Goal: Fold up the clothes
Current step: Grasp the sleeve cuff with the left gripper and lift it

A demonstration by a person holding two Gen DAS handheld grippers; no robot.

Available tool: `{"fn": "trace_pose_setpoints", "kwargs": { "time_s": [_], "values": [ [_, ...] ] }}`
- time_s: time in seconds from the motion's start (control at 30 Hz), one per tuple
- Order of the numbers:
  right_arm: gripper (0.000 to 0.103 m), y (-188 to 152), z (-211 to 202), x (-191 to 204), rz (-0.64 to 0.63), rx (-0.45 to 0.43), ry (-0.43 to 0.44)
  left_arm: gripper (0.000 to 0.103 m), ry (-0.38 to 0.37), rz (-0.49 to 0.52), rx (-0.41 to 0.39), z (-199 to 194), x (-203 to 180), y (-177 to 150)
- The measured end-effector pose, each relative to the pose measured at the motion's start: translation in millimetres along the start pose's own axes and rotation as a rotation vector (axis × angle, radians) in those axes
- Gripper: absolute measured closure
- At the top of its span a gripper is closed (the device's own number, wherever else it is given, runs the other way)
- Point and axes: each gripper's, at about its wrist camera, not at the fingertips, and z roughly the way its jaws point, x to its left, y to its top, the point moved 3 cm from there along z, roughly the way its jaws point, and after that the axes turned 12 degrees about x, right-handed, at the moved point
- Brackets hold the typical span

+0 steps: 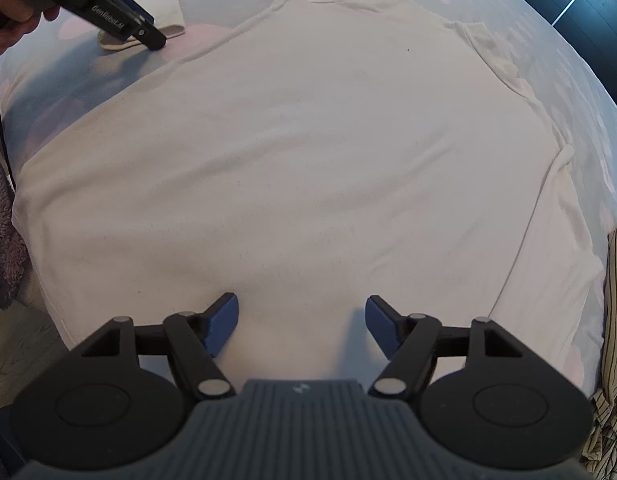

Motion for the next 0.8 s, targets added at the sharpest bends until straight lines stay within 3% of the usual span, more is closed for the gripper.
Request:
{"fn": "trace_pose_setpoints", "kwargs": {
  "time_s": [0.07, 0.17, 0.4, 0.6, 0.8],
  "values": [
    [0.03, 0, -2, 1, -0.014, -0.009, -0.011, 0.097, -0.006, -0.044, -0.005, -4, 8, 1],
    [0.03, 0, -7, 2, -0.028, -0.026, -0.021, 0.098, -0.034, -0.101, -0.068, -25, 18, 1],
    [0.03, -6, -18, 2, -0.01, -0.048, -0.019, 0.098, -0.106, -0.178, -0.357, -117, 22, 6],
    [0.03, -8, -25, 1, 0.015, -0.066, -0.034, 0.098, -0.216, -0.079, -0.48, -162, -24, 13],
    [0.03, -26, -28, 1, 0.046, -0.074, -0.038, 0.098, -0.316, 0.098, -0.446, -163, -97, 7]
  ]
}}
